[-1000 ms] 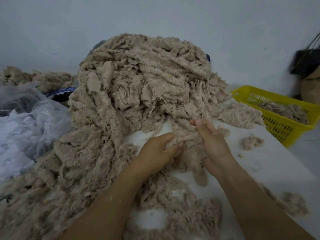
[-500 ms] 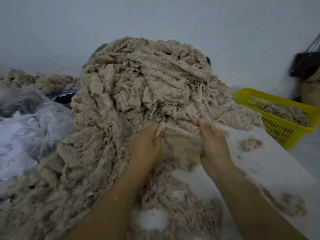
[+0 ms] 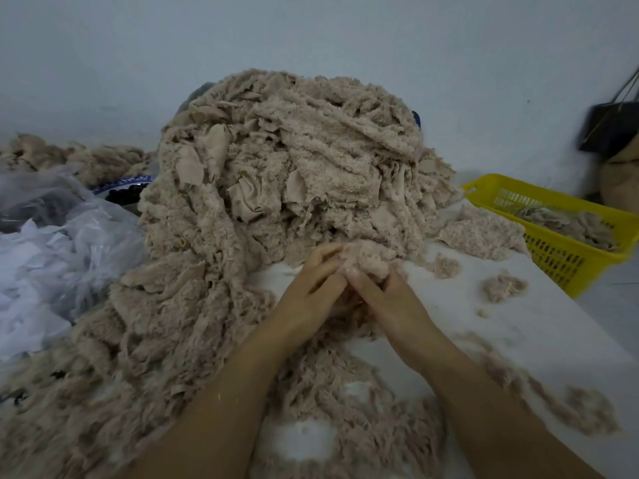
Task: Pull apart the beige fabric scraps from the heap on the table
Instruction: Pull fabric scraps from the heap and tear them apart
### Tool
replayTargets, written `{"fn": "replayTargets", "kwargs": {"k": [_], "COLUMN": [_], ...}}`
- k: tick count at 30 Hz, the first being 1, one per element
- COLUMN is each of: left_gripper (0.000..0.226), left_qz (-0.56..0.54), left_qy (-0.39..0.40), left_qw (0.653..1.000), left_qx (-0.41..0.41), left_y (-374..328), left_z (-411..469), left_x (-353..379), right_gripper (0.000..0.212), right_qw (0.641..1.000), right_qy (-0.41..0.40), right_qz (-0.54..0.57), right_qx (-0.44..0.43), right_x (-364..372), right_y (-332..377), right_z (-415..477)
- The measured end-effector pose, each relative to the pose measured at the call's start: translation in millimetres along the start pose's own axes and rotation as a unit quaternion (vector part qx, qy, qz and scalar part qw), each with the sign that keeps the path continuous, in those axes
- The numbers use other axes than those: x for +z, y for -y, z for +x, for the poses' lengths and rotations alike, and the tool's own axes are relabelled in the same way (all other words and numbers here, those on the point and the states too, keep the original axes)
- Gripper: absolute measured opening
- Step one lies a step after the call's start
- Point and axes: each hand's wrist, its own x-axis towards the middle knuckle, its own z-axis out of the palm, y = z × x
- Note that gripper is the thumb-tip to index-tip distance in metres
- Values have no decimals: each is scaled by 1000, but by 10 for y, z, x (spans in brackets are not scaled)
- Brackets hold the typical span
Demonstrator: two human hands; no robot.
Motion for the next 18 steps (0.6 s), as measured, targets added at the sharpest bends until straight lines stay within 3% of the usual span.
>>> {"fn": "replayTargets", "kwargs": {"k": [2,6,8,10,11,12,14,16,18], "left_gripper": [29,34,36,32,29,27,24,23,23], "left_qz": [1,-10,-19,11,35,63,131,186,209], "left_qy": [19,-38,-85,-113,-110,-94,-44,-7,-11], "left_qw": [1000,999,996,993,992,993,989,982,978], "left_qx": [-7,-26,-29,-36,-41,-46,-44,-29,-20], "left_y": [-33,-47,-22,31,65,105,163,224,267], "left_z": [-12,-18,-10,-4,-1,8,33,59,67], "left_x": [12,-38,-57,-66,-68,-66,-33,4,6], "right_gripper": [48,15,29,31,34,44,44,30,31], "right_qw": [999,995,992,909,861,845,899,966,944], "right_qy": [-20,6,-91,-211,-252,-284,-311,-259,-126], "right_qz": [-21,-84,81,341,424,441,309,-2,-303], "right_qx": [28,44,-35,-115,-125,-108,-21,21,-18], "right_x": [-59,-137,-228,-456,-547,-580,-526,-369,-264], "right_y": [10,-17,70,211,233,200,67,-52,-161], "right_z": [2,19,56,84,94,101,137,169,208]}}
